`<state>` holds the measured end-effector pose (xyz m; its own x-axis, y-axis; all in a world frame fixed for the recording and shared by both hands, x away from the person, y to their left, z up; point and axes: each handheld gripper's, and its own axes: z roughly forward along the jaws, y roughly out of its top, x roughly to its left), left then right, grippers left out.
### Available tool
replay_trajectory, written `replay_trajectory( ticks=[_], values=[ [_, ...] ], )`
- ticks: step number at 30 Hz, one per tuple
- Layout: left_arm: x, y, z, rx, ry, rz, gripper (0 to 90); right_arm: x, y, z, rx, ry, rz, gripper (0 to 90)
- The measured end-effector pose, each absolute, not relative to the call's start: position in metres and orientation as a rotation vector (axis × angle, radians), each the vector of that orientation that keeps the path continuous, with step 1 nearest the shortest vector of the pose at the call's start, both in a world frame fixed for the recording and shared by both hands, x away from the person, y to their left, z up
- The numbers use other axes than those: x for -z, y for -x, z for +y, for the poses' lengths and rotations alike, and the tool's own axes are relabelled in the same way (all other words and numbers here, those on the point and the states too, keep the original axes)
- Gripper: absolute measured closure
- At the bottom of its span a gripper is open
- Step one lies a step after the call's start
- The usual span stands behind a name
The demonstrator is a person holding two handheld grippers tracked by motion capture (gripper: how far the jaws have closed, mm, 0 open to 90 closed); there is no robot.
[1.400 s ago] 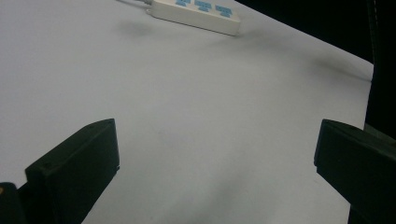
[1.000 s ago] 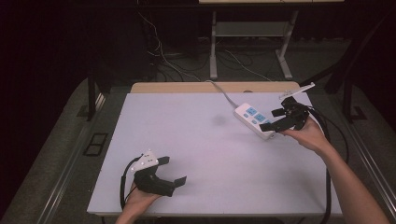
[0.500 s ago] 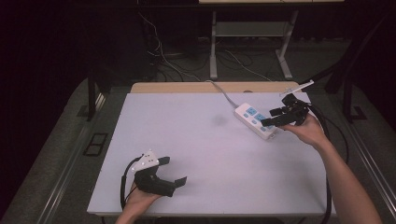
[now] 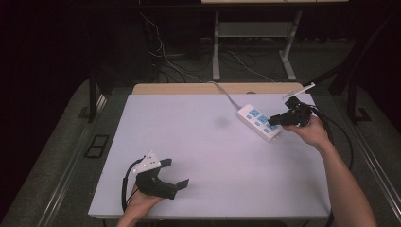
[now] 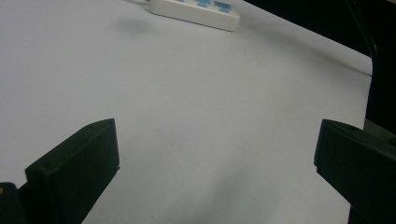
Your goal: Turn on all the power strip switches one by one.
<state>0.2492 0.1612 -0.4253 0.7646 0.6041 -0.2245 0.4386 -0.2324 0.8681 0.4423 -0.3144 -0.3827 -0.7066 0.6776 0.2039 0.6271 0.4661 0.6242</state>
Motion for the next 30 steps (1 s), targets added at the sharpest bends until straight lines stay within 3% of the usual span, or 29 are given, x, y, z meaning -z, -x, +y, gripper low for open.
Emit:
replay_trajectory(
  ticks=[3,30],
  values=[
    [0.425,-0.25,0.162,-0.193,-1.872,0.801,0.0,0.387,-0.445,-0.316,-1.082,-1.181,2.645,89.7],
    [0.426,-0.25,0.161,-0.201,-1.879,0.797,0.0,0.419,-0.452,-0.315,-1.16,-1.266,2.694,89.7]
  ],
)
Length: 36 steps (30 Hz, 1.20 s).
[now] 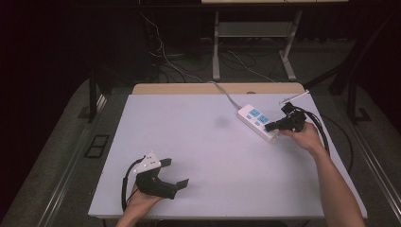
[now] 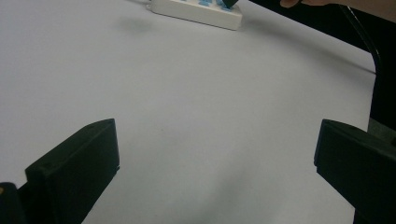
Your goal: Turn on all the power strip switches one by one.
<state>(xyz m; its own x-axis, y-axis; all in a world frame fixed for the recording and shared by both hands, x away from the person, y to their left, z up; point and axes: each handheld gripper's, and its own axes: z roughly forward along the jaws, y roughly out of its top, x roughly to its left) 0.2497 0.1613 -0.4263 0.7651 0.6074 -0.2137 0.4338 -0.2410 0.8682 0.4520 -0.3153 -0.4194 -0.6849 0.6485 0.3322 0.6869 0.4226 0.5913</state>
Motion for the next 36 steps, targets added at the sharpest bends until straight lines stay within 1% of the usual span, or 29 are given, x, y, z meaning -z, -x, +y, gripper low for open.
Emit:
replay_trajectory(
  ticks=[36],
  values=[
    [0.4271,-0.2489,0.1588,-0.198,-1.895,0.788,0.0,0.4235,-0.4499,-0.315,1.141,1.228,-2.619,90.0]
  ],
)
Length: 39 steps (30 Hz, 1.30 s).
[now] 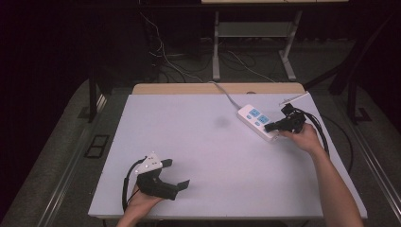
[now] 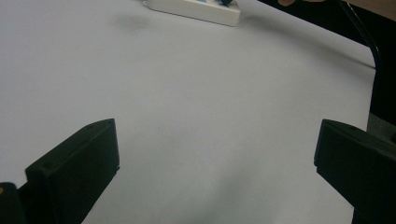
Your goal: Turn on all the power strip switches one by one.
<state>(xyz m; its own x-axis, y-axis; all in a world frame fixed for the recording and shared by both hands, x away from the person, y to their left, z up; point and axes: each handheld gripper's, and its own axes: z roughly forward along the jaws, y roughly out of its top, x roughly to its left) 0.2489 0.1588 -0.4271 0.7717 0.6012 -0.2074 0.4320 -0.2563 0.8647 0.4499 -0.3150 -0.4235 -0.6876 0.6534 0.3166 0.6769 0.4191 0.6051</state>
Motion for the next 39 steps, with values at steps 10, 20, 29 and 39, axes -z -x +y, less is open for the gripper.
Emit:
replay_trajectory(
  ticks=[10,20,29,39],
  values=[
    [0.4268,-0.2483,0.1592,-0.198,-1.895,0.784,0.0,0.4234,-0.4493,-0.3113,1.123,1.211,-2.651,90.0],
    [0.4269,-0.2486,0.1595,-0.197,-1.895,0.785,0.0,0.4238,-0.4481,-0.312,1.135,1.223,-2.644,90.0],
    [0.4271,-0.2494,0.1597,-0.195,-1.896,0.787,0.0,0.4239,-0.4486,-0.3134,1.16,1.235,-2.607,90.0],
    [0.4273,-0.2503,0.1611,-0.197,-1.892,0.792,0.0,0.4208,-0.4508,-0.3052,1.12,1.187,-2.637,90.0]
  ],
)
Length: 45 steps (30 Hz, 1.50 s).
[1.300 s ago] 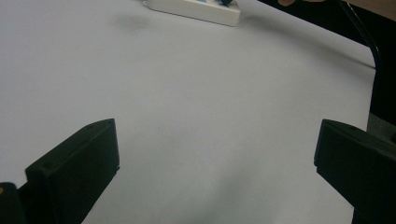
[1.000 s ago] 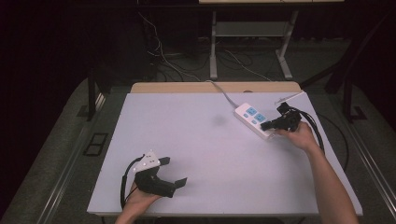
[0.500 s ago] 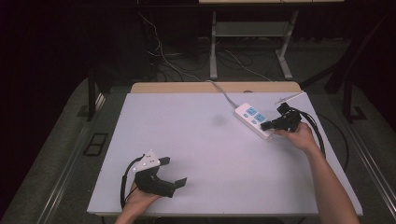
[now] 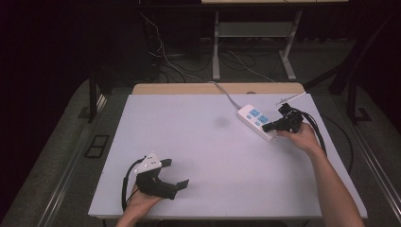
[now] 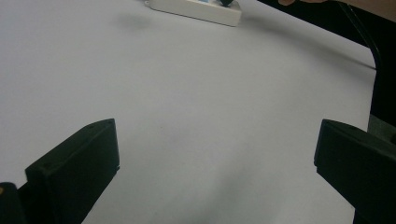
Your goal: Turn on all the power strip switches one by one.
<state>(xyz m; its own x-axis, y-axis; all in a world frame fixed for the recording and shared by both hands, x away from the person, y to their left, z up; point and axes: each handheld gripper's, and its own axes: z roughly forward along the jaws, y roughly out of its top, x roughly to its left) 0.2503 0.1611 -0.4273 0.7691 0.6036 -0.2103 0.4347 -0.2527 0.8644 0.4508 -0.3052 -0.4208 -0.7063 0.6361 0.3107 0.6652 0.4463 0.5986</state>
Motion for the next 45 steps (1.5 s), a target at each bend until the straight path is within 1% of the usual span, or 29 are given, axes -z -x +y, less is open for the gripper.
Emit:
replay_trajectory(
  ticks=[15,22,35,45],
  values=[
    [0.427,-0.251,0.163,-0.197,-1.887,0.8,0.0,0.395,-0.462,-0.296,1.144,1.162,-2.683,90.0],
    [0.427,-0.251,0.163,-0.196,-1.888,0.798,0.0,0.389,-0.469,-0.295,1.143,1.17,-2.685,90.0],
    [0.427,-0.251,0.165,-0.196,-1.888,0.795,0.0,0.394,-0.483,-0.284,1.139,1.177,-2.68,90.0],
    [0.427,-0.251,0.164,-0.195,-1.89,0.794,0.0,0.403,-0.487,-0.286,1.134,1.201,-2.662,90.0]
  ],
)
